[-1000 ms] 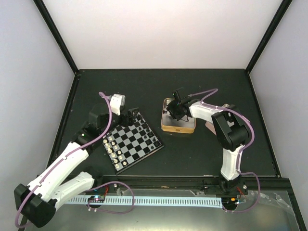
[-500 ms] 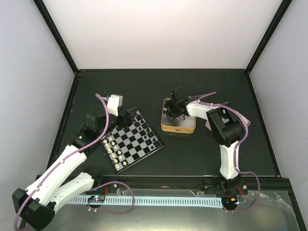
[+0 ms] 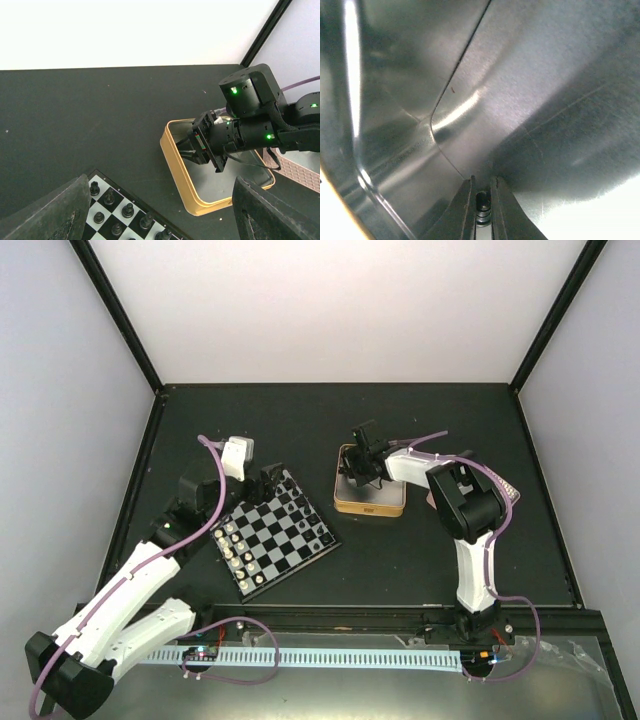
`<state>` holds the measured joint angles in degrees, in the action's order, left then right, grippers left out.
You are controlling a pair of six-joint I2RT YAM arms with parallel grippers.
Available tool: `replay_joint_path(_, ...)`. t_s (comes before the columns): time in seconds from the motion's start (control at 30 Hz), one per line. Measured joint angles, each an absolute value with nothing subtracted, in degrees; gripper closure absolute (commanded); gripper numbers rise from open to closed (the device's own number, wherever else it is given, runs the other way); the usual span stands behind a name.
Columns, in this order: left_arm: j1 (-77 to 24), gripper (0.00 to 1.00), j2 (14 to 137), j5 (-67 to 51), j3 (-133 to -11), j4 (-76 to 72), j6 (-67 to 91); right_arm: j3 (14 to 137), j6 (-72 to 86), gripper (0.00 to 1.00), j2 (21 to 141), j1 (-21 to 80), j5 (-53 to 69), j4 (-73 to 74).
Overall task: Set up the chess pieces on the board
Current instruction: Pick up the chess piece from the storage box, then place the chess piece in the storage box.
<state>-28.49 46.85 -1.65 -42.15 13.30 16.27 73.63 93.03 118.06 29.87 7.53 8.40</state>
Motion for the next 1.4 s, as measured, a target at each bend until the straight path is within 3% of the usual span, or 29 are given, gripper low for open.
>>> replay_joint_path(0.3, -28.5, 0.21, 46.9, -1.5, -42.1, 13.3, 16.3, 73.7, 85.3, 0.99, 117.3, 30.4, 2.7, 9.3)
replay_joint_path(0.9, -28.5, 0.21, 46.9, -1.5, -42.1, 13.3, 16.3, 70.2, 45.4, 0.97, 107.9, 35.7, -23.7, 14.1)
replay_joint_path(1.27, -28.5, 0.21, 46.9, -1.5, -42.1, 13.3, 16.2, 70.1, 35.8, 0.92, 111.9, 36.4, -26.7, 14.8)
replay_joint_path(1.4, -28.5, 0.20, 46.9, -1.5, -42.1, 13.3, 16.2, 70.1, 34.7, 0.82, 113.0, 36.6, -26.3, 15.4)
